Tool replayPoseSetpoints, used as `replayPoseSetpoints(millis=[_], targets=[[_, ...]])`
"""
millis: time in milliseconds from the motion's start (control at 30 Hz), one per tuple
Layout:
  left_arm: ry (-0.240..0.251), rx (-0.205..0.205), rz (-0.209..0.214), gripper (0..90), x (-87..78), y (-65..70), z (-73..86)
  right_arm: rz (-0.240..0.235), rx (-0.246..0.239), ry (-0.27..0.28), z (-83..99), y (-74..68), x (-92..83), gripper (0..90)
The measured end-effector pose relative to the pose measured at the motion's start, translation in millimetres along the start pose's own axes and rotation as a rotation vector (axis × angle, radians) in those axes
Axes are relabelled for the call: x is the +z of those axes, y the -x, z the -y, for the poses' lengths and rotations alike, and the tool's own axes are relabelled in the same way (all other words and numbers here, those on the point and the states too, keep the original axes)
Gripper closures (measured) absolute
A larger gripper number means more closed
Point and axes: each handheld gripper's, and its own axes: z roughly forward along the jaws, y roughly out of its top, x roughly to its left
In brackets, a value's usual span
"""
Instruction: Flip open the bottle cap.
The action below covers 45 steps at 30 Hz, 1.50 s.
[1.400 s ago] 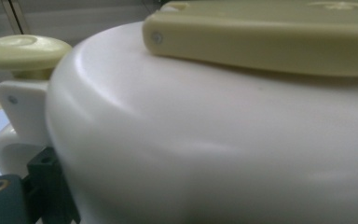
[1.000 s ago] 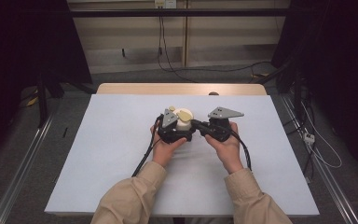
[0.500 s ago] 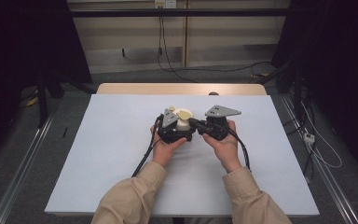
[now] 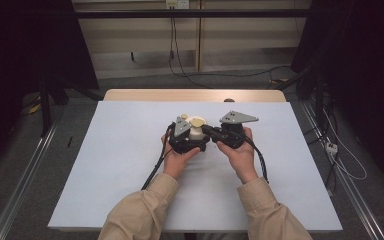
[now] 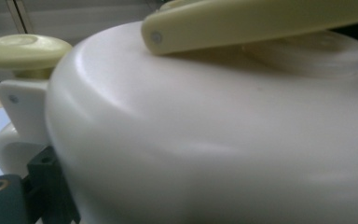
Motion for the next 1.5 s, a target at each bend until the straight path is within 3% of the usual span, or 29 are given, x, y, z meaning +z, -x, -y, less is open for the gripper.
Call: replayPoseSetpoints(millis=[567, 667, 1500], targets=[[0.004, -0.008, -0.002, 5.8, 0.2, 0.6, 0.0, 0.007, -0.017, 0.016, -6.1, -0.4, 0.6, 90.0], [0.001, -0.004, -0.005, 5.8, -0.1, 0.8, -0.1, 0.018, -0.028, -0.003, -5.6, -0.5, 3.0, 90.0], [-0.003, -0.006, -0.012, 5.8, -0.5, 1.4, -0.6, 0.012, -0.029, 0.023, -11.5, -1.3, 12.6, 90.0]])
